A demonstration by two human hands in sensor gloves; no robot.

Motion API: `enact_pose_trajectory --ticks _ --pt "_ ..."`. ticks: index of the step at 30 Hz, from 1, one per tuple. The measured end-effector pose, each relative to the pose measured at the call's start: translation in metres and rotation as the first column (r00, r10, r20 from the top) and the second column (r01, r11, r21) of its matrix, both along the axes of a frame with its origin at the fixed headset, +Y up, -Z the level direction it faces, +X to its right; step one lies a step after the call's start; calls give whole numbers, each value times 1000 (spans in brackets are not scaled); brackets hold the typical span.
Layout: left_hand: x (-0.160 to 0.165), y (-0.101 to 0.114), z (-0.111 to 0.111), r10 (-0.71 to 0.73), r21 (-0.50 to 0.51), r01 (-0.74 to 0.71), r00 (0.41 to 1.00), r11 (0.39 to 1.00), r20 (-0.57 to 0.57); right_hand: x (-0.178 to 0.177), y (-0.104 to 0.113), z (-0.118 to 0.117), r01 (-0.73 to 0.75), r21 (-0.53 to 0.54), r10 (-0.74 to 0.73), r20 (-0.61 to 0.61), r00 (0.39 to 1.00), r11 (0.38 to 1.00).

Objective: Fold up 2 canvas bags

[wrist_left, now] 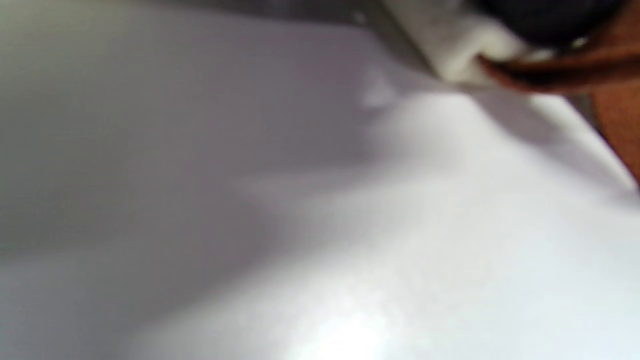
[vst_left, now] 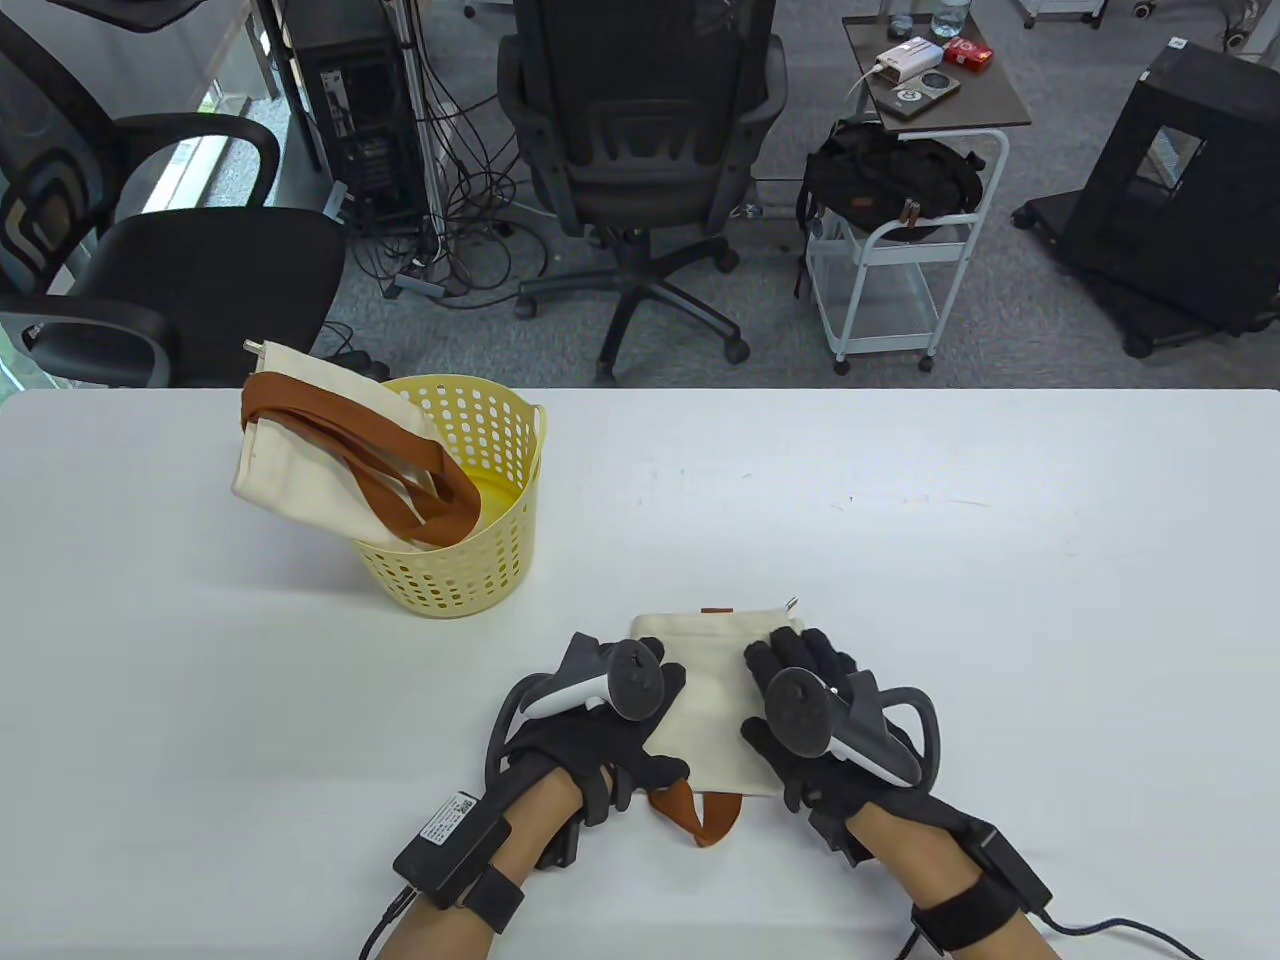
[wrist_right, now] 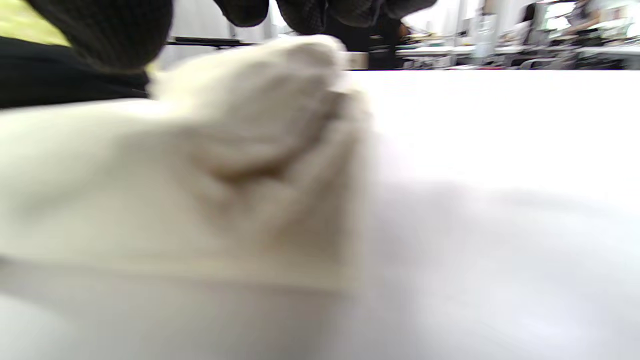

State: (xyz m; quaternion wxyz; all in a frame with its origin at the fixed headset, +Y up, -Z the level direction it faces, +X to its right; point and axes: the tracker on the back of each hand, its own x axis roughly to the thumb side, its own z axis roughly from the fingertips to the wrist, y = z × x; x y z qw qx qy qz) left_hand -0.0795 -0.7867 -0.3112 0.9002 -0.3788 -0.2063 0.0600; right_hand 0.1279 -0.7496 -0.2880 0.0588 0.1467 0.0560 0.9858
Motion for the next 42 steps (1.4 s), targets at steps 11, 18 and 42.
enact_pose_trajectory --ticks 11,18,42 --pt "-1 0 1 -9 27 9 1000 1000 6 -24 -35 -6 -89 -188 79 -61 995 978" --pt "-5 -1 2 -10 60 10 1000 998 5 19 -37 -8 -53 -243 72 74 995 969" --pt "-145 56 39 -10 444 100 980 890 -199 18 -42 -7 -34 -270 50 54 997 962"
